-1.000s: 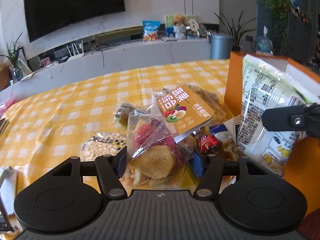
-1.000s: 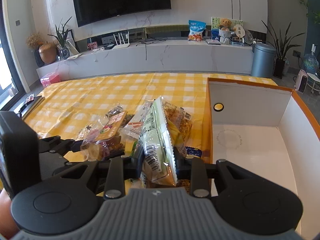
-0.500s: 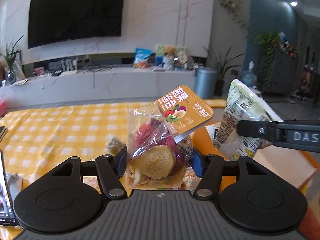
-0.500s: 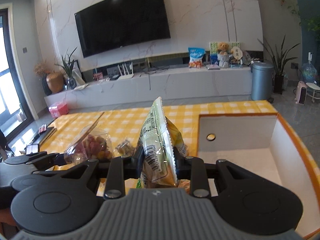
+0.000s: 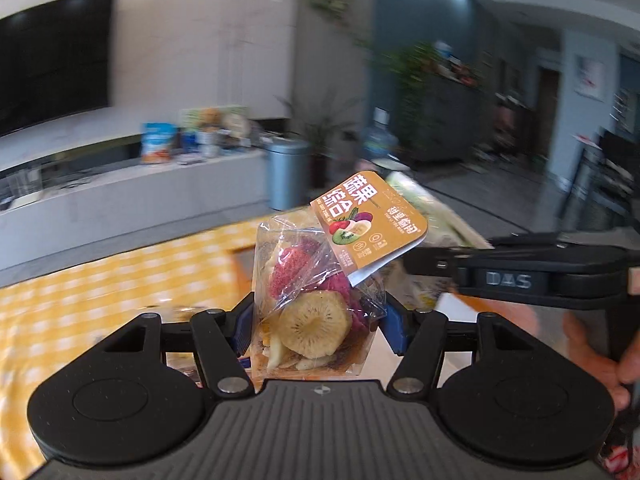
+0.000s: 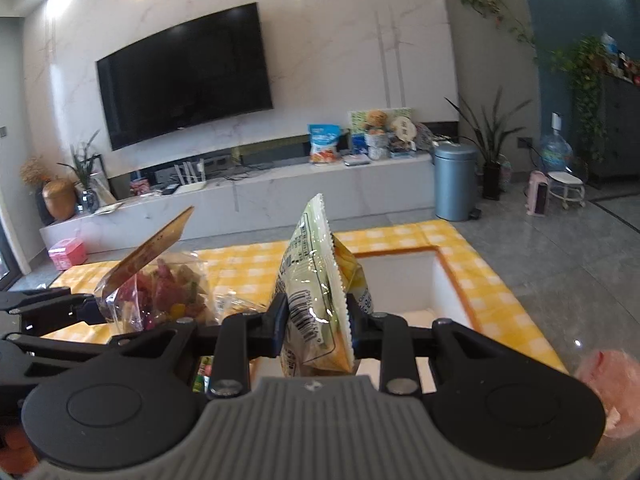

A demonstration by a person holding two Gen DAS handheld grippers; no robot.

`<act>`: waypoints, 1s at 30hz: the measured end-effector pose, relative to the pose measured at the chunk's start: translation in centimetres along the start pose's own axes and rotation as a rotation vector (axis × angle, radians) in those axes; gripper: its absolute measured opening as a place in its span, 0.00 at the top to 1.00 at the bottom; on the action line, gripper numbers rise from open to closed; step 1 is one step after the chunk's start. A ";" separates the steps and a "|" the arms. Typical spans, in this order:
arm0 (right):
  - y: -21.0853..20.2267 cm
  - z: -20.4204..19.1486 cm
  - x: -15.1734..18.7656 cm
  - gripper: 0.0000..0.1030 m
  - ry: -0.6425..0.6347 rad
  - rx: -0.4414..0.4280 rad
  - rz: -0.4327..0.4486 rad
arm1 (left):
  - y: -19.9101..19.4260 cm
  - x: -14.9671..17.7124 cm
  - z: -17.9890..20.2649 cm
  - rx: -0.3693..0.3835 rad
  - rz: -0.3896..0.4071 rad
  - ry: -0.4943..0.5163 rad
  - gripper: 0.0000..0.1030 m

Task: Organize snacks
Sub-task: 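Carry both bags over the box and lower them inside with both tools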

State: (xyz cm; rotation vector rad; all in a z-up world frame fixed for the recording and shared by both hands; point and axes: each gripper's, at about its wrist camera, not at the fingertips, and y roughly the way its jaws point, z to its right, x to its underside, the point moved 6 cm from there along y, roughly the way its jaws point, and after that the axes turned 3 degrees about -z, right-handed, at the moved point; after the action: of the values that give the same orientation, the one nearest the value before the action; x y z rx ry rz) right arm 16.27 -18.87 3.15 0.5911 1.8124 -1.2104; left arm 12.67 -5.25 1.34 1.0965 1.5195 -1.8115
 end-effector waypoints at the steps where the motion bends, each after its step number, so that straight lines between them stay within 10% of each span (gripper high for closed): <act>1: -0.1 0.6 0.1 0.74 0.006 0.011 -0.010 | 0.7 -0.1 0.6 0.023 -0.022 0.024 0.31; 30: 6.6 6.4 4.7 0.74 -0.010 0.046 -0.464 | 11.6 3.5 2.3 0.239 -0.539 0.119 0.31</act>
State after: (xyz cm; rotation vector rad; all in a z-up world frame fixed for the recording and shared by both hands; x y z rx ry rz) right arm 21.33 -22.20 -5.16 0.1877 1.9809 -1.5572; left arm 19.65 -9.72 -7.80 0.9729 1.8330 -2.3748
